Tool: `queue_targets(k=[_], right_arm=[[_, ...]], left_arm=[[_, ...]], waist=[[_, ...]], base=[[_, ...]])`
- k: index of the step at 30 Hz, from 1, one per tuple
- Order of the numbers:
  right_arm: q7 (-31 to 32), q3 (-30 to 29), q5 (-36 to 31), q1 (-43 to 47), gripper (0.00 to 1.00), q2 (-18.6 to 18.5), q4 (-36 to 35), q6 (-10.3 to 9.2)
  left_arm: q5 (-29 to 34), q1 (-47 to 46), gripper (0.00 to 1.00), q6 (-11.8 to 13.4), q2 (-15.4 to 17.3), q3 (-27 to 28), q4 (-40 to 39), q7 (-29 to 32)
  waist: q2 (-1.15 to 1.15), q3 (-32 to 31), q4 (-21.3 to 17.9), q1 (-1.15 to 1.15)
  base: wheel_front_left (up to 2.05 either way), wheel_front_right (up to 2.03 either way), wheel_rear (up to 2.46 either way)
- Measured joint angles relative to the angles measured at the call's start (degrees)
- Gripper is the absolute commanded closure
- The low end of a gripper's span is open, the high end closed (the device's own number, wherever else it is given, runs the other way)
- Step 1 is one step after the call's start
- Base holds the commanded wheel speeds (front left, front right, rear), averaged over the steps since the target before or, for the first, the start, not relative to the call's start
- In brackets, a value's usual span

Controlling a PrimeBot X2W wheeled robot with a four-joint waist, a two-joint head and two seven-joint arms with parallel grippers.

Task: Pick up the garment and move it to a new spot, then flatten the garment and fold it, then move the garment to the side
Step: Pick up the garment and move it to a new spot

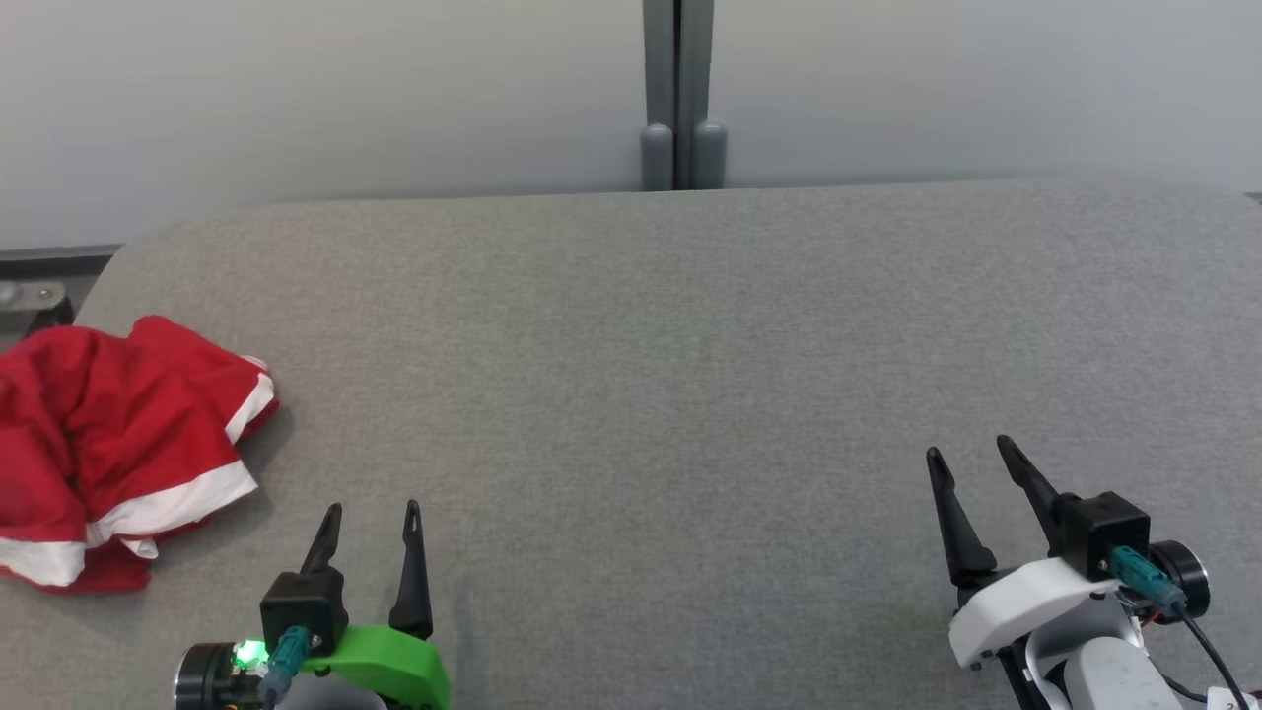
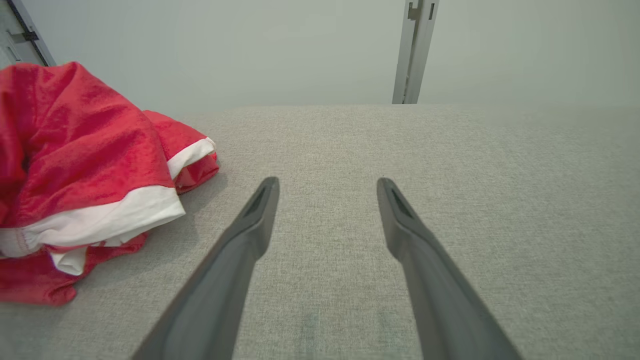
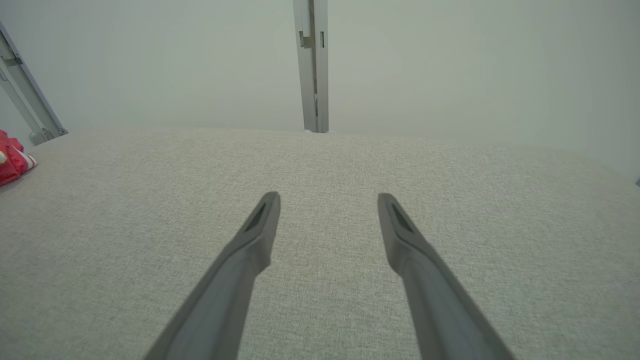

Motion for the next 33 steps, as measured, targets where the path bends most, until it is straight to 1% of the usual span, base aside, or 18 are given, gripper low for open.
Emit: queue_targets(k=[5,10,18,24,28,33], right_arm=[[-0.46,1.88,-1.24,-0.17,0.00,-0.01,0.03,0.00],[-0.98,4.44,-2.92,-1.08,0.00,-0.02,0.79,0.01],[-1.00,6.62,-3.47,-2.57,0.00,0.01,2.12,0.02],[-1.00,7.16,-3.72,-2.94,0.00,0.07,2.45,0.02],[-1.00,7.32,-4.20,-3.27,0.00,0.07,2.48,0.02],[-0.99,7.28,-5.35,-4.41,0.00,-0.03,2.08,0.02]], left_arm=[[1.87,0.07,0.00,-0.26,-0.54,1.12,1.11,-0.55],[3.36,0.25,0.00,-0.23,-0.71,3.48,2.13,-0.96],[3.12,1.30,0.00,-0.75,-0.82,7.71,2.59,-1.11],[3.01,1.59,0.00,-0.87,-0.92,9.40,2.53,-1.11],[1.99,1.61,0.00,-1.70,-0.94,9.53,2.64,-1.11],[-1.00,-0.81,0.00,-3.43,-0.98,9.46,3.56,-1.12]], waist=[[0.00,0.51,4.00,0.00],[0.00,1.27,9.70,0.00],[0.00,2.82,19.36,0.00],[0.00,4.11,25.21,0.00],[0.00,5.37,27.68,0.00],[0.00,7.79,28.48,0.00]], base=[[0.00,0.00,0.00],[0.00,0.00,0.00],[0.00,0.00,0.00],[0.00,0.00,0.00],[0.00,0.00,0.00],[0.00,0.00,0.00]])
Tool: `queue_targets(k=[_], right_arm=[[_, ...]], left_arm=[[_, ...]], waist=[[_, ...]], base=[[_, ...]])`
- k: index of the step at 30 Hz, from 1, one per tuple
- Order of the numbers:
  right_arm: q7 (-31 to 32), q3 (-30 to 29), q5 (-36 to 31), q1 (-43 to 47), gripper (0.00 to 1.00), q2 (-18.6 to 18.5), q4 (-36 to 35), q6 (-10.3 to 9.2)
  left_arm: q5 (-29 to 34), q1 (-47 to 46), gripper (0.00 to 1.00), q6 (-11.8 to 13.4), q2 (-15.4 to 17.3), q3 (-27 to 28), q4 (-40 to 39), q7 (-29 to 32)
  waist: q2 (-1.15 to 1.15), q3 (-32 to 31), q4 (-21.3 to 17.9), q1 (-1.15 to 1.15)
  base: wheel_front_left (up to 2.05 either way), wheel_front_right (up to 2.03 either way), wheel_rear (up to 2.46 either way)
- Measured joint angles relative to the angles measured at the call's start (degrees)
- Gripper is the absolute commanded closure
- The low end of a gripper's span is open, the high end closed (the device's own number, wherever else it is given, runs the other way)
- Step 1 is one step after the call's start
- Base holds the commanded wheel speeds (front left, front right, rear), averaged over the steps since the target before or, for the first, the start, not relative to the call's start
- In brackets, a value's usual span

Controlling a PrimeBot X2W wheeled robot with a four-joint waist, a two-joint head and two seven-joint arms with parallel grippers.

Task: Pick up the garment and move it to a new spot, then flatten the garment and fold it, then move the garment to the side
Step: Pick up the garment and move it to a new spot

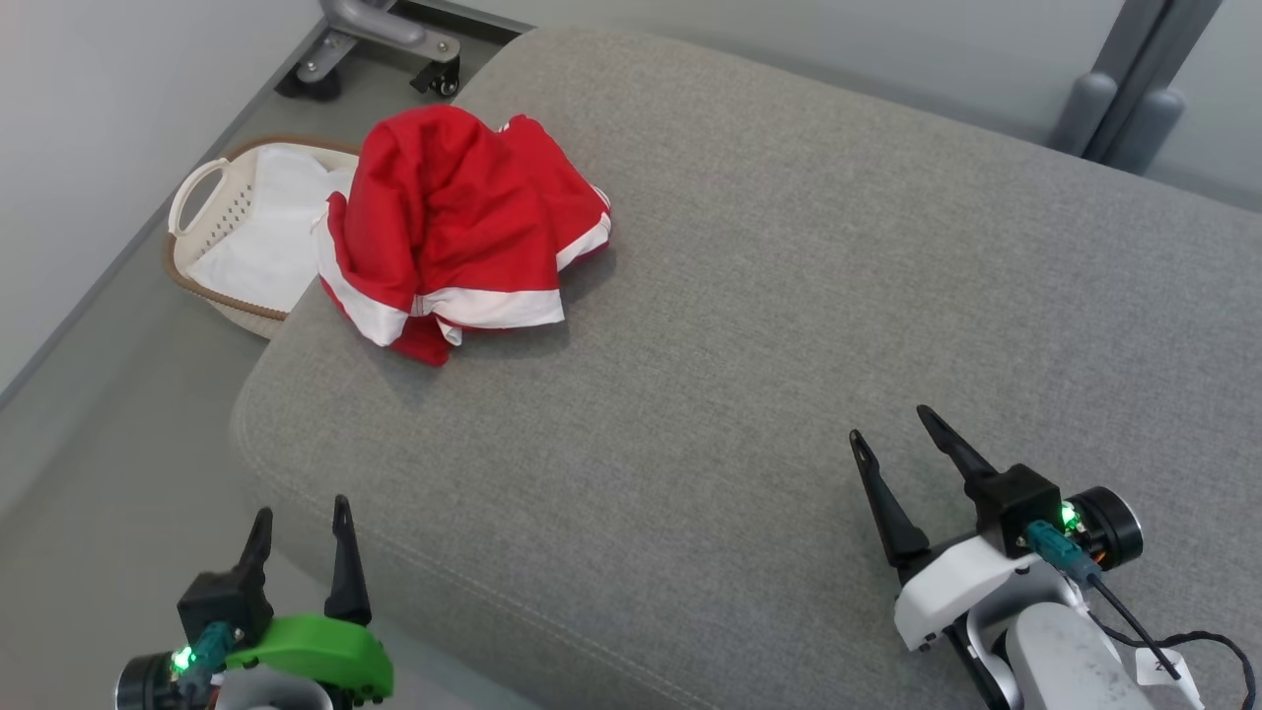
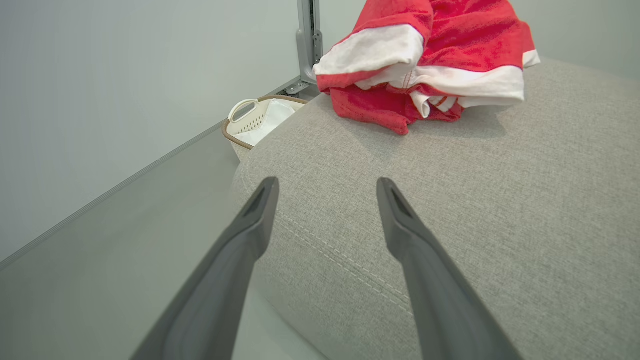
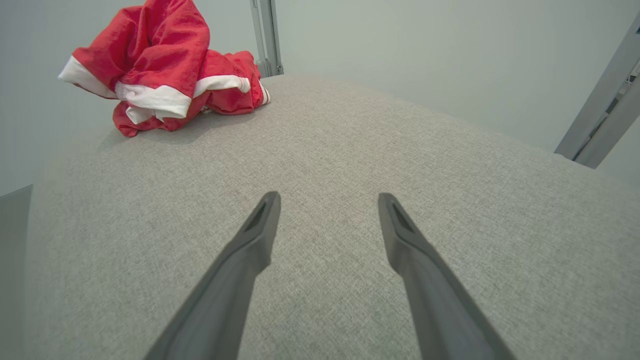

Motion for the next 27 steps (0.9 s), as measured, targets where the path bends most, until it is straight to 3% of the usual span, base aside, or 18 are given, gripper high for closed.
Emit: queue_targets(k=[10,17,27], right_arm=[[-0.01,0.49,-1.34,-2.76,0.00,-2.61,-2.74,0.00],[-0.01,1.78,-1.89,-5.20,0.00,-3.37,-4.37,0.00],[-0.18,2.91,-1.81,-7.97,0.00,-3.19,-5.02,0.03]], left_arm=[[0.07,-14.29,0.00,-3.32,0.38,2.44,4.55,-0.02],[0.45,-25.45,0.00,-3.98,3.65,3.70,10.56,-0.01],[0.13,-37.08,0.00,-4.19,8.51,3.88,26.41,-0.02]], waist=[[0.00,7.28,-2.14,0.00],[0.00,12.40,-4.51,0.00],[0.00,17.36,-9.36,0.00]], base=[[0.00,0.00,0.00],[0.00,0.00,0.00],[0.00,0.00,0.00]])
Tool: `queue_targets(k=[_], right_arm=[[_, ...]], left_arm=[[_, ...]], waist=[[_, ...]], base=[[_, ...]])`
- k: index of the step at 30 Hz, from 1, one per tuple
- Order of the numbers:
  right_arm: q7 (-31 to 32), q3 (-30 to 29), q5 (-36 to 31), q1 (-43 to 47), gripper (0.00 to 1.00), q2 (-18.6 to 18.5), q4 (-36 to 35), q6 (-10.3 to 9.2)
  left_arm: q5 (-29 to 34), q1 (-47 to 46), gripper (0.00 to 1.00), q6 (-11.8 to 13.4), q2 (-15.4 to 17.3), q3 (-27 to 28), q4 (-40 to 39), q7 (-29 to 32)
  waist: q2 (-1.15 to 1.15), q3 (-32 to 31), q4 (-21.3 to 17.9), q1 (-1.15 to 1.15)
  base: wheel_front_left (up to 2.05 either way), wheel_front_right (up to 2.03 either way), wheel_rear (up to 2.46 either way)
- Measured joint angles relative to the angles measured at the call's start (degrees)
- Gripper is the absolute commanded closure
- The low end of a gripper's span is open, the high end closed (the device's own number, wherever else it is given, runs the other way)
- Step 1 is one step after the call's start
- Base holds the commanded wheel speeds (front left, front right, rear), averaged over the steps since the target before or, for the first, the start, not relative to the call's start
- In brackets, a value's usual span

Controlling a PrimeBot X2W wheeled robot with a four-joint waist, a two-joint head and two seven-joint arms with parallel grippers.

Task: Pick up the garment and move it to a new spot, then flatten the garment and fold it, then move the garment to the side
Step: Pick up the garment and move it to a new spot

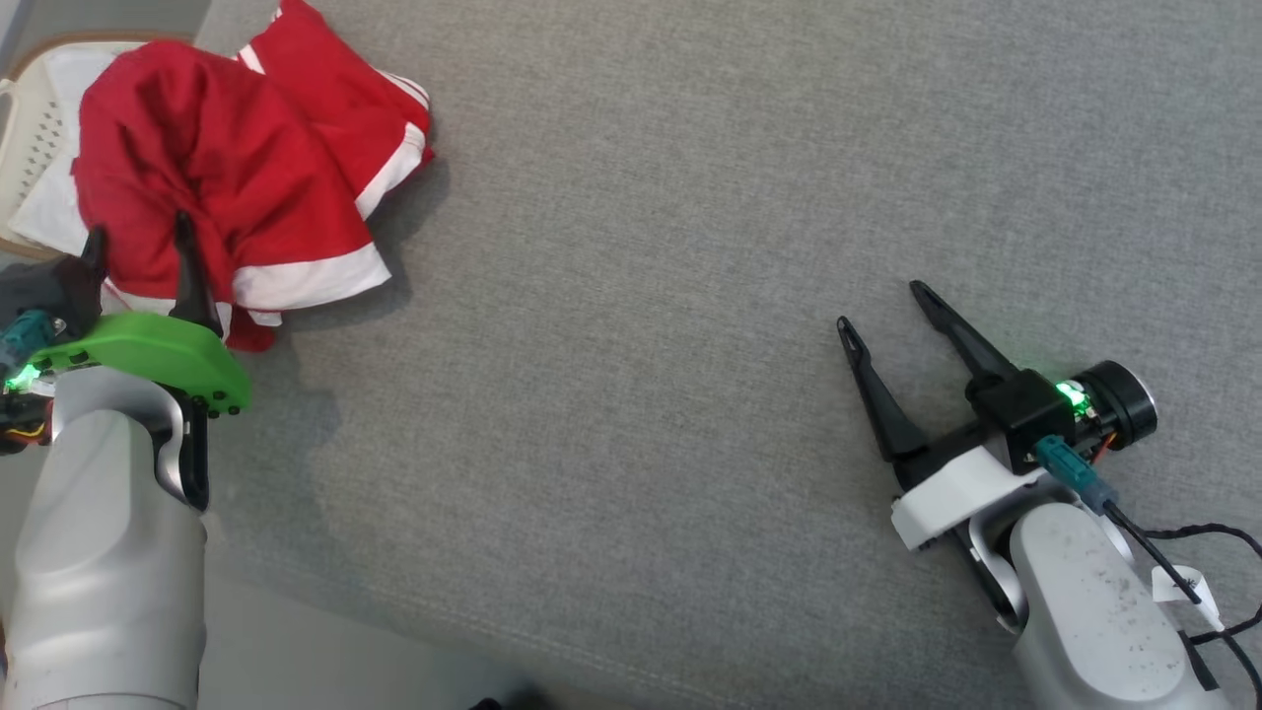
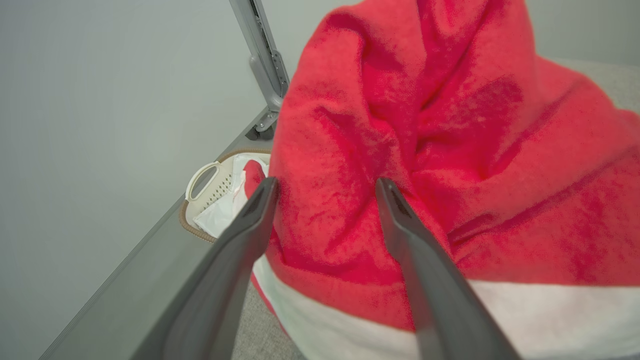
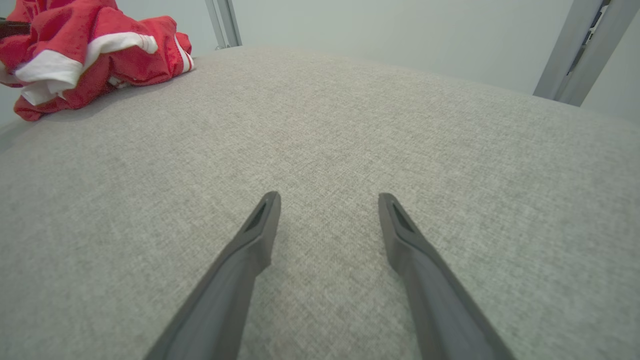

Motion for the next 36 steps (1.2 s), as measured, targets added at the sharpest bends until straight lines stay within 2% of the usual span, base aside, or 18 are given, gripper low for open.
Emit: queue_targets(k=[6,7,8,9,13,16,20,26,30,36], right_arm=[[-0.10,-0.52,0.02,-1.09,0.00,0.42,-0.47,0.02],[-0.13,-0.68,0.02,-1.19,0.00,0.55,-0.56,0.02],[-0.25,-0.88,0.02,-1.27,0.00,0.64,-0.60,0.02],[-0.25,-1.01,0.02,-1.33,0.00,0.67,-0.64,0.02],[-0.25,-1.41,0.29,-1.46,0.00,0.76,-0.38,0.01],[-0.22,-1.93,0.47,-1.13,0.00,0.99,0.21,0.01],[0.00,-2.59,1.00,0.37,0.00,1.57,0.99,0.00],[0.02,-3.16,2.12,2.73,0.00,2.65,1.48,0.00],[0.02,-3.14,3.01,4.35,0.00,3.01,1.57,0.00],[0.03,-2.91,5.02,6.32,0.00,3.08,1.51,0.00]], left_arm=[[-2.27,-3.05,0.00,-0.03,0.09,0.54,8.62,0.00],[-2.40,-3.39,0.27,-0.03,0.23,0.26,9.68,-0.01],[-2.85,-3.71,0.58,-0.03,0.24,0.19,10.46,-0.01],[-3.33,-3.94,1.00,-0.03,0.25,0.13,10.89,-0.01],[-3.63,-4.26,1.00,-0.03,0.58,-0.69,10.23,0.00],[-3.03,-3.92,1.00,0.00,1.70,-0.34,5.82,0.05],[-0.54,-1.97,1.00,0.71,1.86,-0.09,-3.80,0.04],[1.87,0.51,1.00,0.59,0.44,-0.99,-17.07,0.03],[2.69,1.93,1.00,0.22,-1.38,-3.86,-24.09,0.02],[0.74,3.09,1.00,0.01,-5.02,-12.00,-30.62,0.00]], waist=[[0.00,1.74,-2.38,0.00],[0.00,1.93,-2.75,0.00],[0.00,2.08,-3.08,0.00],[0.00,2.18,-3.32,0.00],[0.00,1.85,-3.98,0.00],[0.00,0.73,-4.20,0.00],[0.00,-1.54,-4.61,0.00],[0.00,-5.84,-5.80,0.00],[0.00,-8.72,-7.56,0.00],[0.00,-11.60,-12.54,0.00]], base=[[0.00,0.00,0.00],[0.00,0.00,0.00],[0.00,0.00,0.00],[0.00,0.00,0.00],[0.00,0.00,0.00],[0.00,0.00,0.00],[0.00,0.00,0.00],[0.00,0.00,0.00],[0.00,0.00,0.00],[0.00,0.00,0.00]])
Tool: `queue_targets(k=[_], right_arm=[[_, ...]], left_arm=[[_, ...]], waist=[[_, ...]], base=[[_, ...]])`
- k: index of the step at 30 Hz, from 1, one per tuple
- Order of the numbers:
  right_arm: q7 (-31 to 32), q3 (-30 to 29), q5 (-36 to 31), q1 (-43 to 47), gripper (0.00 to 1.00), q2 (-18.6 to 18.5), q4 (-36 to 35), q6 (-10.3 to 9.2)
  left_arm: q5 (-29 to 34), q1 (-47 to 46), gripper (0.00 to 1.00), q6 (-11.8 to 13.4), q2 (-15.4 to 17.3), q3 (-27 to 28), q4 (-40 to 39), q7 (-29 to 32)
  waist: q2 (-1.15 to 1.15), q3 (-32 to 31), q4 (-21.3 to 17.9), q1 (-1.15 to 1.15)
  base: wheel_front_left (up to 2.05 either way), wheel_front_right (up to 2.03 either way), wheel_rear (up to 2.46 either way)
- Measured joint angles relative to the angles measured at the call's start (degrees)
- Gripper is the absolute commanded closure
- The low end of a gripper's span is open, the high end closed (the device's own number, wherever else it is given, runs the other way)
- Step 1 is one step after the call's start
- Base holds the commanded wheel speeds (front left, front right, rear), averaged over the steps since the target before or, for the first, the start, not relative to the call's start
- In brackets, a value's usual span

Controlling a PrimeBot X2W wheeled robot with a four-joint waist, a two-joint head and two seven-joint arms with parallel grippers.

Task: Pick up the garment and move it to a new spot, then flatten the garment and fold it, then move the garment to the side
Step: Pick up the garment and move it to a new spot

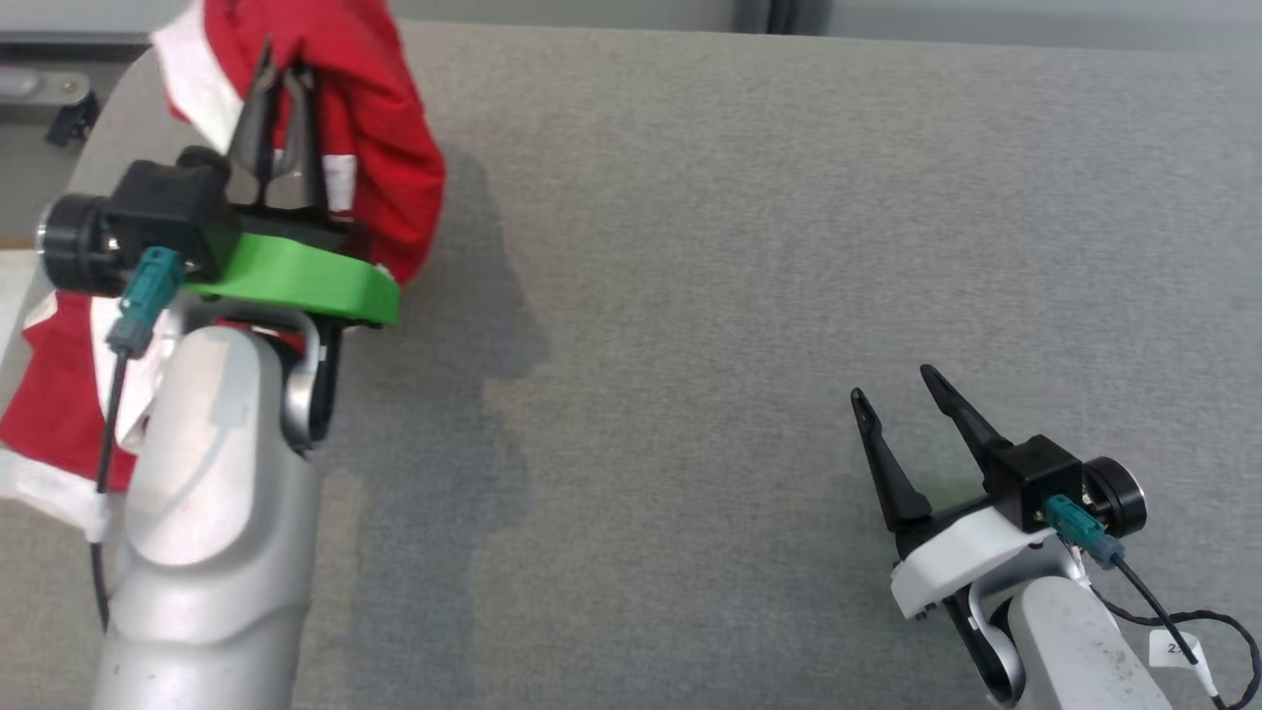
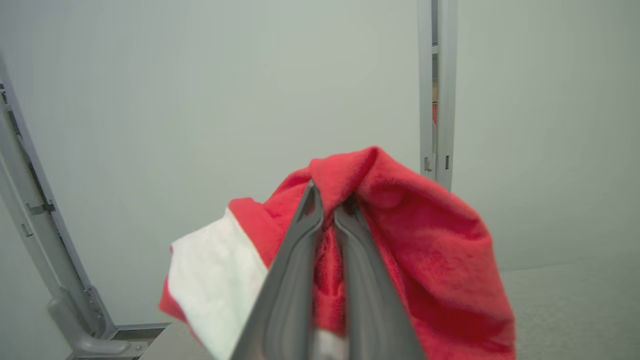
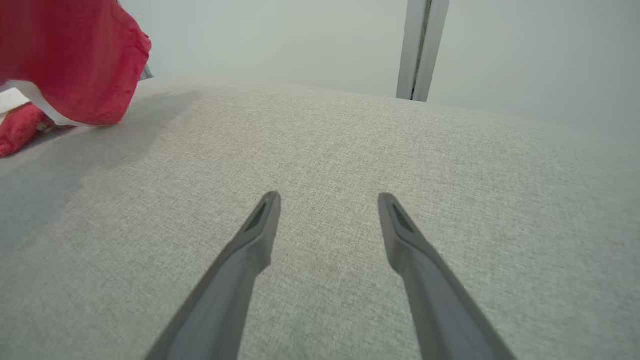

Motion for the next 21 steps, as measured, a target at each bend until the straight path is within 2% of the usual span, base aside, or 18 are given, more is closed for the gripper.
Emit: queue_targets(k=[9,16,17,18,19,21], right_arm=[[0.00,0.87,1.47,1.38,0.00,0.03,-0.23,-0.01],[0.00,1.66,1.78,1.62,0.00,0.05,-0.54,-0.01],[0.00,1.56,1.79,1.71,0.00,0.05,-0.55,0.00],[0.00,1.42,1.94,1.85,0.00,0.04,-0.56,0.00],[0.00,1.32,2.02,1.97,0.00,0.03,-0.60,-0.01],[0.00,1.24,2.03,2.02,0.00,0.03,-0.71,-0.01]], left_arm=[[-5.38,1.39,1.00,-0.04,-2.96,-11.38,-0.38,0.01],[-8.16,4.07,1.00,-0.04,-3.66,-17.45,2.34,0.01],[-8.42,4.43,0.97,0.04,-3.66,-18.04,2.72,0.01],[-8.43,4.74,0.52,0.59,-3.68,-18.62,3.47,0.01],[-8.50,5.26,0.00,1.34,-3.71,-19.03,3.89,0.01],[-8.48,6.24,0.00,2.19,-3.71,-19.38,4.23,0.01]], waist=[[0.00,-2.38,-9.74,0.00],[0.00,-3.00,-17.62,0.00],[0.00,-3.02,-18.50,0.00],[0.00,-3.02,-19.50,0.00],[0.00,-3.02,-20.46,0.00],[0.00,-3.00,-21.92,0.00]], base=[[0.00,0.00,0.00],[0.00,0.00,0.00],[0.00,0.00,0.00],[0.00,0.00,0.00],[0.00,0.00,0.00],[0.00,0.00,0.00]])
